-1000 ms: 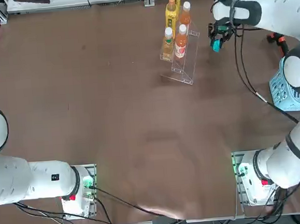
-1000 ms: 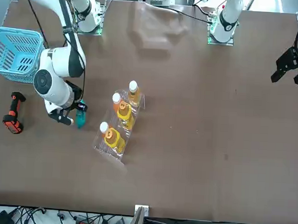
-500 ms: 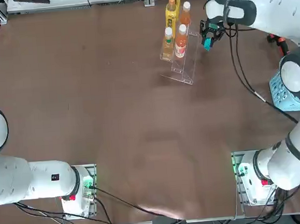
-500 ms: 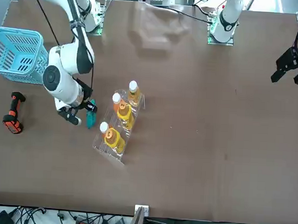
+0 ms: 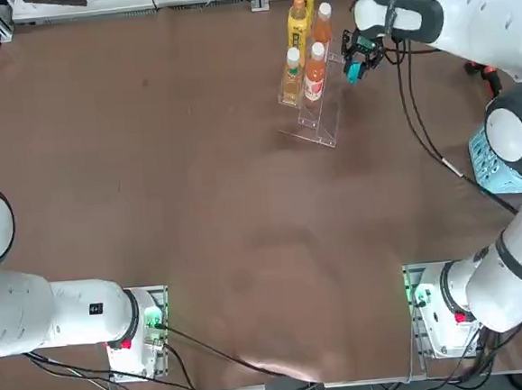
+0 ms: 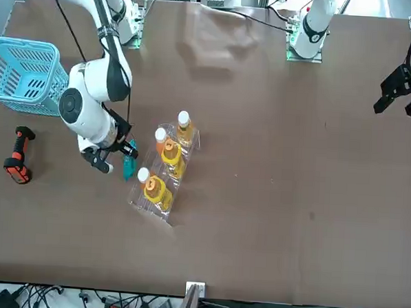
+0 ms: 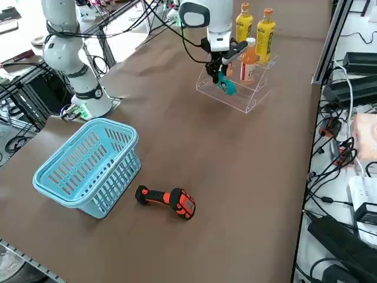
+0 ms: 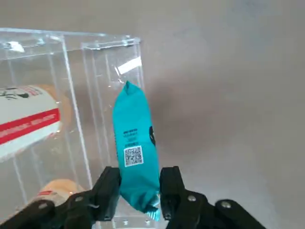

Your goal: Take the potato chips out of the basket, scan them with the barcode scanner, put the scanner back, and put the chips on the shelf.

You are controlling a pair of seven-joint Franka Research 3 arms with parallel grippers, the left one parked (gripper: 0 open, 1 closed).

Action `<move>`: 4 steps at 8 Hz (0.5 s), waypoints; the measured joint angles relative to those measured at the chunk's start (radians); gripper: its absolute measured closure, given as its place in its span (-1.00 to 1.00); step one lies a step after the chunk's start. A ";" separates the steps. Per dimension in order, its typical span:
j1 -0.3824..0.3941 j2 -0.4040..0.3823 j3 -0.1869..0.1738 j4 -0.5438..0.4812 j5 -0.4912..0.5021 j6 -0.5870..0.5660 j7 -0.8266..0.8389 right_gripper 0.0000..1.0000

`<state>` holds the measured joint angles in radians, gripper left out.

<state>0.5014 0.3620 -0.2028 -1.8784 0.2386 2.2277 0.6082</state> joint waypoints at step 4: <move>0.031 0.030 0.001 0.001 0.000 0.076 0.023 0.10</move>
<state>0.5328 0.3917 -0.2017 -1.8772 0.2389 2.3036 0.6308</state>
